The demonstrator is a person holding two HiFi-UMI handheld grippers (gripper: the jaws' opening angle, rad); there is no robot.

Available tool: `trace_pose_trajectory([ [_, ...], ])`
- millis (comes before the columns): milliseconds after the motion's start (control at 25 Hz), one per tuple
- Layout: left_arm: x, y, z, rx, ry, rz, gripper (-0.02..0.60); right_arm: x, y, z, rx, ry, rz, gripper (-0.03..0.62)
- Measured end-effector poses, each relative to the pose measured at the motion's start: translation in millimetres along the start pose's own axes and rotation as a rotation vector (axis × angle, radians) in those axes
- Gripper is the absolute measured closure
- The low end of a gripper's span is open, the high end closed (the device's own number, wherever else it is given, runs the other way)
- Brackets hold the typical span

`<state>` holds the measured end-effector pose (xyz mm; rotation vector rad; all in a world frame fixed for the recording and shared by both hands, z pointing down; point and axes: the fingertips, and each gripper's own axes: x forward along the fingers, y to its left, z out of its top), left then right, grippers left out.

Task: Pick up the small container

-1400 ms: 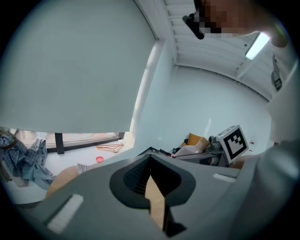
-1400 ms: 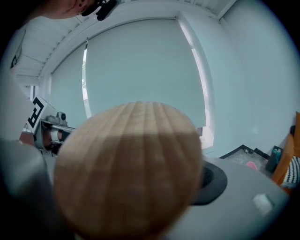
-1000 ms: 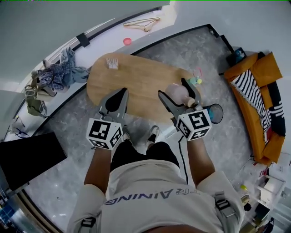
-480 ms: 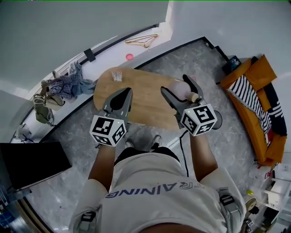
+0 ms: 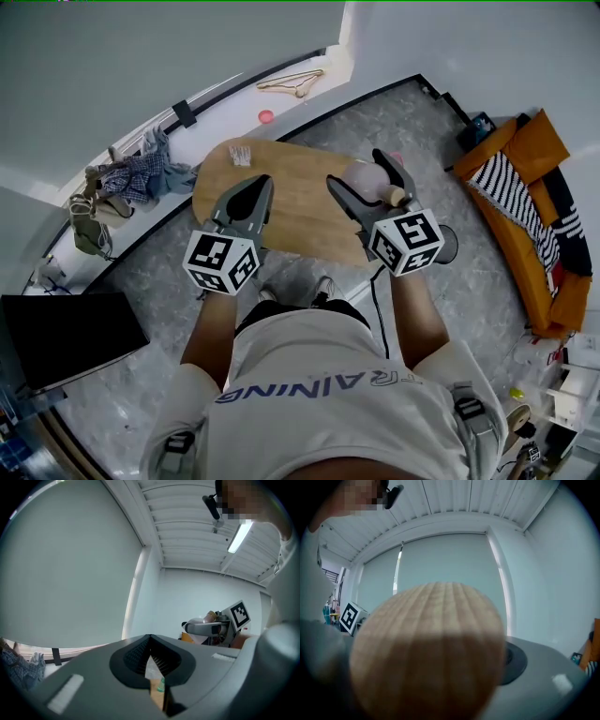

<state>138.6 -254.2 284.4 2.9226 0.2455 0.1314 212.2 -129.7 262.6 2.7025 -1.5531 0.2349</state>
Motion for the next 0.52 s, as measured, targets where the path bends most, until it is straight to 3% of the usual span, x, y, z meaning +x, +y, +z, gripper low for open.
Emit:
trace_pose_trajectory([
  [520,3.9,1.6,2.1,-0.009,-0.006,-0.010,0.581,0.6,0.6,3.7,0.009,-0.009,0.005,0.161],
])
